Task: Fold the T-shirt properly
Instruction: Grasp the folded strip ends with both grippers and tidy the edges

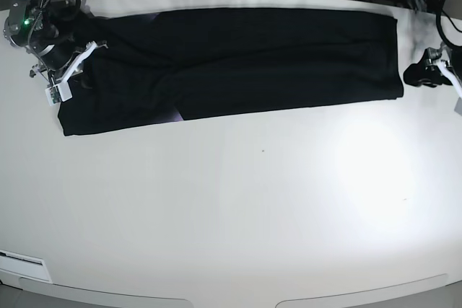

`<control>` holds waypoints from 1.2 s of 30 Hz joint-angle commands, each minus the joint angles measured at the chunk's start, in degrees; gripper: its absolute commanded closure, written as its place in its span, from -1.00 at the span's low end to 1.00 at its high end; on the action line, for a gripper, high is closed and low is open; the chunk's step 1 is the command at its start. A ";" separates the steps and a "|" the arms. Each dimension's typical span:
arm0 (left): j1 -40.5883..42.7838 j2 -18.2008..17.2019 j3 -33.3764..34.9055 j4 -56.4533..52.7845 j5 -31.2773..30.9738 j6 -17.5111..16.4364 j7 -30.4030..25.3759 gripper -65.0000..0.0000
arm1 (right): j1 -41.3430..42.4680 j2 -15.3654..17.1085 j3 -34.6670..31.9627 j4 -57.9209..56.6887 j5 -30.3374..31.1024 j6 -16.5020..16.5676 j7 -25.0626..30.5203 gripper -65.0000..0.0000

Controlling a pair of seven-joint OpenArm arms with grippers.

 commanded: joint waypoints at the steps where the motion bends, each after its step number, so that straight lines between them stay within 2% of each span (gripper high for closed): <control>1: 1.22 -1.14 -2.95 0.70 0.26 0.74 -0.39 -0.17 | 0.02 0.81 0.26 0.70 -0.50 -0.22 -0.83 1.00; 5: 7.69 2.16 -10.21 0.68 -1.97 1.49 -0.52 -0.17 | 0.02 0.79 0.26 0.70 -0.46 -0.22 -0.81 1.00; 9: 8.85 5.60 -10.23 0.22 -2.69 1.29 -1.25 -0.17 | 0.35 0.83 0.26 0.70 -0.46 -0.20 -0.85 1.00; 16: 4.81 10.03 -3.41 -2.60 -1.14 1.38 -2.03 -0.17 | 0.33 0.83 0.26 0.72 -0.28 -0.02 -1.73 1.00; 22: 3.91 13.99 6.25 -2.51 -3.17 0.83 -1.99 -0.16 | 0.52 0.96 0.26 0.98 -0.31 -0.02 -1.81 1.00; 23: 3.89 14.32 7.50 -2.40 -3.63 0.63 -2.01 -0.12 | 0.76 0.96 0.26 1.18 -0.31 -0.02 -1.95 1.00; 24: 3.74 14.45 8.44 -2.32 -4.35 0.59 -1.99 -0.01 | 0.83 0.96 0.26 1.46 -0.31 -0.07 -1.92 1.00; 25: 3.61 14.43 8.96 -2.21 -4.61 0.46 -1.99 0.25 | 0.96 0.94 0.28 1.90 -0.28 -0.04 -1.95 1.00; 27: 2.89 14.27 8.76 -1.99 -4.22 0.37 -1.81 1.00 | 0.96 0.96 0.28 2.91 -0.26 -0.02 -1.95 1.00; 32: 0.76 12.57 5.29 -1.99 -3.10 -0.61 -3.76 1.00 | 0.96 1.01 0.26 7.26 1.40 -0.07 -2.01 1.00; 36: -1.38 8.96 2.21 -1.99 -2.78 -0.61 -4.26 1.00 | 0.98 0.94 0.28 12.63 4.70 0.00 -5.14 0.74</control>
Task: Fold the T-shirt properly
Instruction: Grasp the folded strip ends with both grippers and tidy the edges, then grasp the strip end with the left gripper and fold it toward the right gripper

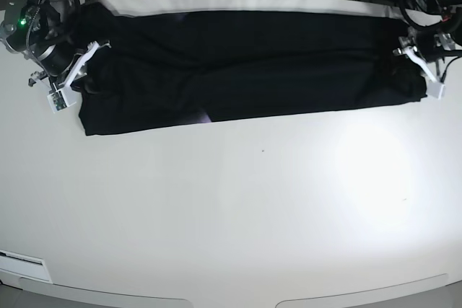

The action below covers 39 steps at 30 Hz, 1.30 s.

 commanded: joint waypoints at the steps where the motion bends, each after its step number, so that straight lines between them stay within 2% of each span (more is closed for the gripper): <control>1: -1.11 -2.43 -1.11 0.81 -1.29 -0.22 -0.57 1.00 | 0.17 0.81 0.31 2.32 1.33 0.09 0.07 0.68; 3: -2.16 -4.81 -2.14 0.81 -1.77 -0.22 -0.66 1.00 | 0.17 0.81 0.31 4.31 3.19 1.11 -1.99 0.62; 7: -3.06 -8.17 -2.60 0.81 -6.16 -1.46 -0.02 1.00 | -0.15 0.07 0.26 3.91 6.43 3.19 -2.69 0.66; 9: -3.50 -8.48 -2.60 0.81 -9.51 -2.67 1.62 1.00 | -0.13 -0.61 0.26 2.08 7.37 4.61 -2.47 1.00; 12: -3.76 -8.33 -2.60 0.81 -15.12 -4.26 3.56 1.00 | -0.07 -0.79 0.20 -2.16 7.26 6.25 3.50 1.00; 13: -3.76 -8.31 -2.60 0.81 -15.27 -4.44 4.24 1.00 | 0.28 -0.81 0.09 -3.80 7.28 6.73 4.50 1.00; 15: -3.76 -8.22 -2.60 0.81 -15.27 -5.38 5.46 1.00 | 1.29 -0.87 -0.68 -7.50 7.26 6.93 4.35 1.00; 21: -3.80 -7.52 -2.60 0.81 -15.27 -5.38 5.42 1.00 | 2.40 -1.44 -4.63 -16.79 6.67 7.84 4.42 1.00; 24: -4.61 -5.84 -2.60 0.83 -15.27 -5.14 5.49 1.00 | 2.43 -1.44 -6.16 -17.55 3.08 7.84 4.85 1.00; 27: -6.10 -3.28 -2.60 2.19 -15.27 -4.31 5.66 1.00 | 2.89 -1.38 -6.12 -17.53 2.23 7.84 4.81 1.00; 33: -6.73 3.45 -2.38 13.33 -15.27 -3.96 5.88 1.00 | 3.19 -1.11 -6.12 -17.53 1.01 7.84 4.76 1.00; 39: -5.62 10.45 1.05 21.77 -15.27 -6.62 5.62 1.00 | 3.19 -1.01 -6.12 -17.53 1.01 7.84 4.31 1.00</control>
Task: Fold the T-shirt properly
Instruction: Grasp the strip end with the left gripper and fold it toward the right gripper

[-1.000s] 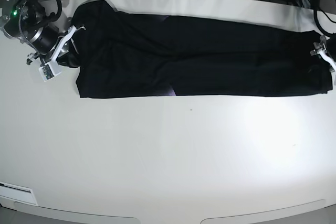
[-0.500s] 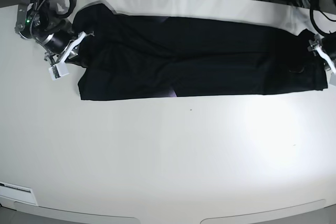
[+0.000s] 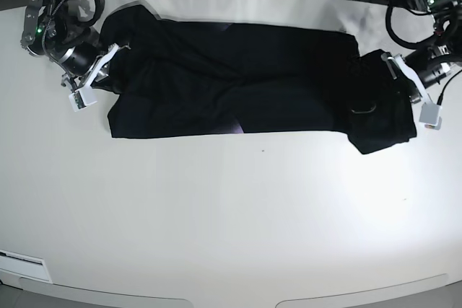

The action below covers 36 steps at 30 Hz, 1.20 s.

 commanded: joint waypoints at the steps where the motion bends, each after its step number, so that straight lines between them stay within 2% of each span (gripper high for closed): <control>1: -0.33 0.48 1.11 0.74 -1.39 -1.22 -0.22 1.00 | -0.02 0.96 0.07 0.22 -2.16 -0.53 -2.23 1.00; 4: -0.37 3.82 5.57 -0.15 -1.39 -3.89 -0.57 1.00 | -0.02 1.44 0.07 0.22 -2.19 -0.53 -2.29 1.00; 8: -0.37 6.27 10.86 -2.93 -1.20 -7.74 -6.38 1.00 | -0.02 1.57 0.07 0.22 -2.16 -0.53 -2.89 1.00; 12: -0.37 7.74 14.38 -4.35 4.74 -7.79 -12.55 1.00 | -0.02 2.14 0.07 0.22 -0.83 -0.53 -5.40 1.00; 14: -0.37 8.20 16.02 -4.46 5.51 -7.79 -13.88 1.00 | 0.00 3.02 0.07 0.24 2.29 -0.53 -7.10 0.67; 17: -0.35 8.13 18.45 -4.46 5.35 -7.79 -13.35 0.32 | 0.24 3.74 0.07 0.87 4.72 -0.53 -8.44 0.09; 19: -0.35 8.13 19.63 -4.46 5.35 -7.79 -13.35 -0.04 | 0.33 3.80 0.07 1.97 4.70 -0.53 -8.41 -0.02; 20: -0.35 8.13 19.93 -4.46 5.40 -7.79 -13.35 -0.10 | 0.33 3.80 0.07 2.69 4.70 -0.53 -8.44 -0.02; 25: -0.37 8.11 19.21 -4.44 5.49 -7.79 -13.55 -0.09 | 0.68 3.80 0.20 6.40 4.11 -0.53 -8.61 -0.02; 26: -0.37 8.13 18.69 -4.46 5.90 -7.79 -13.62 0.00 | 0.81 3.80 0.35 7.54 3.45 -0.53 -8.66 -0.02; 27: -0.37 8.13 18.10 -4.44 6.62 -7.79 -13.62 0.18 | 0.83 3.80 0.79 8.79 2.89 -0.53 -8.63 -0.02; 28: -0.37 8.13 17.44 -4.44 7.65 -7.79 -13.62 0.45 | 0.81 3.80 1.49 10.23 2.23 -0.72 -8.63 -0.02; 29: -0.37 8.13 16.83 -4.44 9.22 -7.79 -13.64 0.84 | 0.81 3.80 2.40 11.69 2.05 -1.51 -8.63 -0.02; 30: -0.37 8.11 16.33 -4.46 11.72 -7.79 -14.27 1.00 | 0.81 3.80 3.78 13.16 2.12 -2.27 -8.63 -0.02; 31: -0.33 8.09 16.09 -4.46 15.30 -7.79 -16.04 1.00 | 0.79 3.80 5.44 14.53 2.05 -3.17 -8.63 -0.02; 34: -0.33 7.80 16.57 -4.50 26.95 -2.34 -20.98 1.00 | 0.74 3.78 10.91 15.93 -0.46 -7.48 -8.66 -0.02; 36: -0.33 7.78 17.05 -4.63 31.47 -0.22 -21.51 1.00 | 0.44 3.76 13.55 14.34 0.57 -9.14 -9.14 -0.09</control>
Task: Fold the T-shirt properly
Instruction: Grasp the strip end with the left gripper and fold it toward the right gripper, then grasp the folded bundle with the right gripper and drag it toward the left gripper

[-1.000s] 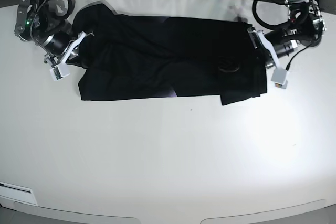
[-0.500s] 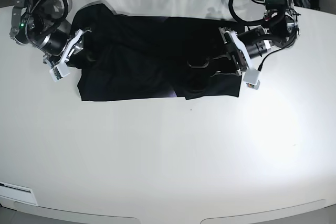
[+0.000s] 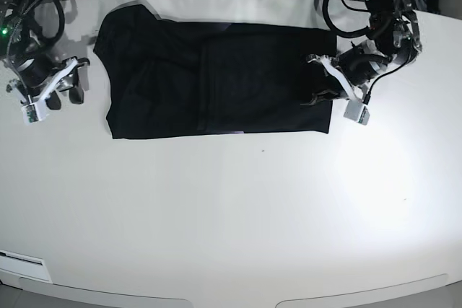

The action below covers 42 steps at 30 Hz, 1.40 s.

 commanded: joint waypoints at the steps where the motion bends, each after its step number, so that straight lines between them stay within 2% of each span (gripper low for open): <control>1: -0.46 -0.24 0.28 0.70 -0.24 0.31 -1.27 1.00 | 0.15 0.76 1.09 -0.98 4.15 0.22 -0.09 -0.16; 4: -0.31 -0.22 1.16 0.61 2.80 2.08 -1.01 1.00 | 0.37 0.79 1.84 -7.58 14.71 0.96 -2.56 -0.23; 8: -0.13 -0.31 1.05 0.61 3.13 2.40 -0.37 1.00 | 1.31 0.74 1.84 -17.84 23.87 3.56 -4.17 -0.23; 14: -0.02 -3.39 1.01 0.61 0.76 2.36 0.70 1.00 | 5.49 -2.01 1.70 -30.16 39.58 7.23 -17.94 -0.23; 17: -0.02 -5.20 0.92 0.66 -2.91 1.81 1.75 1.00 | 6.23 -3.67 0.61 -32.00 42.38 8.76 -21.00 -0.23; 21: -0.35 -7.76 0.85 0.79 -8.02 -1.95 2.71 1.00 | 6.36 -3.82 -4.02 -31.15 42.51 8.76 -20.98 -0.23; 25: -0.33 -10.03 -0.76 0.79 -13.70 -2.69 4.17 1.00 | 6.36 -3.82 -7.39 -28.92 43.47 8.76 -20.52 -0.22; 27: -0.35 -10.38 -2.73 0.79 -15.74 -3.10 4.13 1.00 | 6.38 -3.82 -8.81 -27.52 43.50 8.76 -20.55 -0.04; 28: -0.33 -10.58 -3.80 0.79 -16.72 -3.56 4.15 1.00 | 6.38 -3.82 -9.16 -26.58 42.99 8.76 -20.57 0.20; 30: -0.35 -11.02 -6.16 0.79 -17.66 -4.39 4.17 1.00 | 6.56 -3.65 -9.05 -23.96 39.89 8.76 -20.96 0.87; 31: -0.33 -11.32 -7.30 0.79 -17.84 -4.55 4.17 1.00 | 6.58 -3.32 -8.87 -22.12 37.68 8.76 -20.92 1.00; 33: -0.31 -12.33 -9.16 0.79 -18.64 -4.55 4.79 1.00 | 6.58 -2.84 -7.52 -17.29 32.52 8.76 -20.50 1.00; 36: -0.31 -13.73 -11.56 0.76 -22.53 -4.52 7.34 1.00 | 6.88 -1.60 -4.44 -8.00 21.51 7.93 -20.04 1.00; 39: -0.26 -14.53 -13.20 0.76 -26.75 -4.50 10.34 1.00 | 5.16 2.03 -2.99 -0.46 10.12 4.81 -14.03 1.00; 42: 0.17 -14.62 -13.55 0.76 -29.11 -4.52 11.30 1.00 | 3.61 4.74 -2.99 5.18 -0.90 -0.55 -11.61 1.00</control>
